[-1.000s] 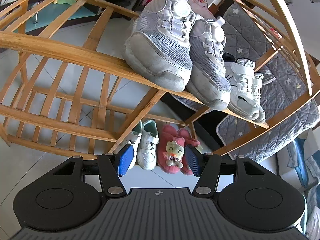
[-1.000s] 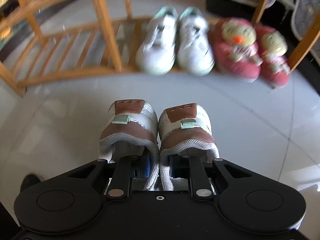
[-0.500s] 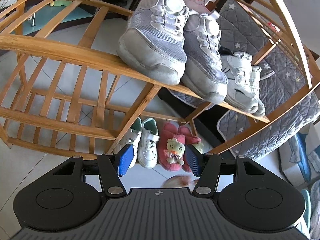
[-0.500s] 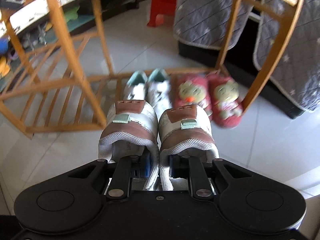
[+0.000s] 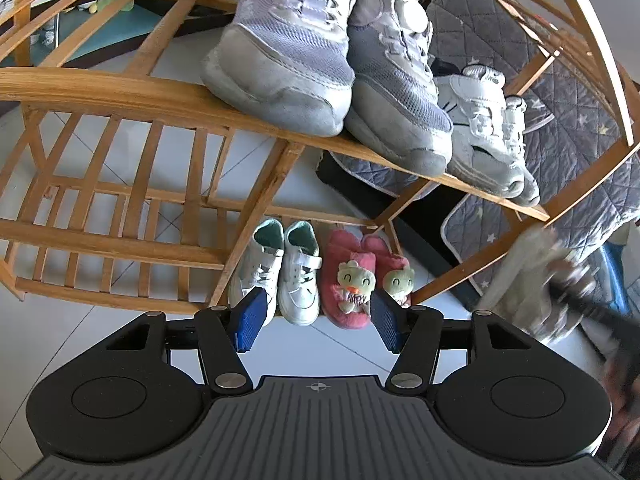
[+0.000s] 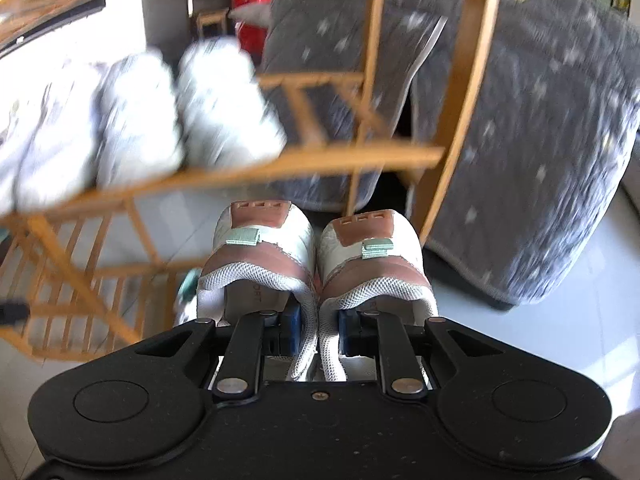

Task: Organize scattered shoes
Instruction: 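Carry the sneakers up onto the rack's top shelf beside the white sneakers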

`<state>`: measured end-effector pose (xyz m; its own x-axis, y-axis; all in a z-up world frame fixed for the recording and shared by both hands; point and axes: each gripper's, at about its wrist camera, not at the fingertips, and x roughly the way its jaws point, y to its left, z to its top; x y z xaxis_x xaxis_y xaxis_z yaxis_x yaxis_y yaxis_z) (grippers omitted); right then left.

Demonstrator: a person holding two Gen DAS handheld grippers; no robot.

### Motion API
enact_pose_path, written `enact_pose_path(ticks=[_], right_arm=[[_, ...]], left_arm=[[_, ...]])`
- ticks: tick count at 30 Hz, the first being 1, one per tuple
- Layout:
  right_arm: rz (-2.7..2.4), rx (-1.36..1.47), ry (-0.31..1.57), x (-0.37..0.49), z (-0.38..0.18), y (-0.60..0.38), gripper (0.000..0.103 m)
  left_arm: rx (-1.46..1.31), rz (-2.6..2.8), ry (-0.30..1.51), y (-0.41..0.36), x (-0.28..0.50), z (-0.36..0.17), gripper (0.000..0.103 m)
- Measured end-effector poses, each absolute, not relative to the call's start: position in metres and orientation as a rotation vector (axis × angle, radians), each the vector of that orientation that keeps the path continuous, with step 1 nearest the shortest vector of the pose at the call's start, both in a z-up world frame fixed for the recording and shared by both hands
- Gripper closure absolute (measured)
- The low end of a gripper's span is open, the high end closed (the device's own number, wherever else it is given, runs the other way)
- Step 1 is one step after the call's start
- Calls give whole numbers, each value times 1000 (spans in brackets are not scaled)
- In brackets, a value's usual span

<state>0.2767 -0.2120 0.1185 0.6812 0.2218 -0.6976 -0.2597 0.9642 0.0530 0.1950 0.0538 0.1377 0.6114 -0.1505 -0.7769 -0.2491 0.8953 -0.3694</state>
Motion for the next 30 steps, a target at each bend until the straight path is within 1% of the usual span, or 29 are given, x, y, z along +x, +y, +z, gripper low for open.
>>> enact_pose_path(ticks=[5, 15, 20, 25, 30], right_arm=[[254, -86, 717, 304, 149, -225, 83], [289, -140, 695, 361, 182, -214, 83], [302, -140, 695, 386, 184, -203, 83], [309, -183, 734, 410, 177, -191, 79], [280, -233, 779, 423, 175, -178, 78]], left_arm=[[-453, 56, 947, 44, 203, 131, 45], [-448, 67, 966, 38, 213, 123, 45], [-449, 72, 982, 34, 217, 119, 45], [-437, 68, 995, 29, 222, 116, 45], [-436, 59, 999, 26, 223, 115, 45]])
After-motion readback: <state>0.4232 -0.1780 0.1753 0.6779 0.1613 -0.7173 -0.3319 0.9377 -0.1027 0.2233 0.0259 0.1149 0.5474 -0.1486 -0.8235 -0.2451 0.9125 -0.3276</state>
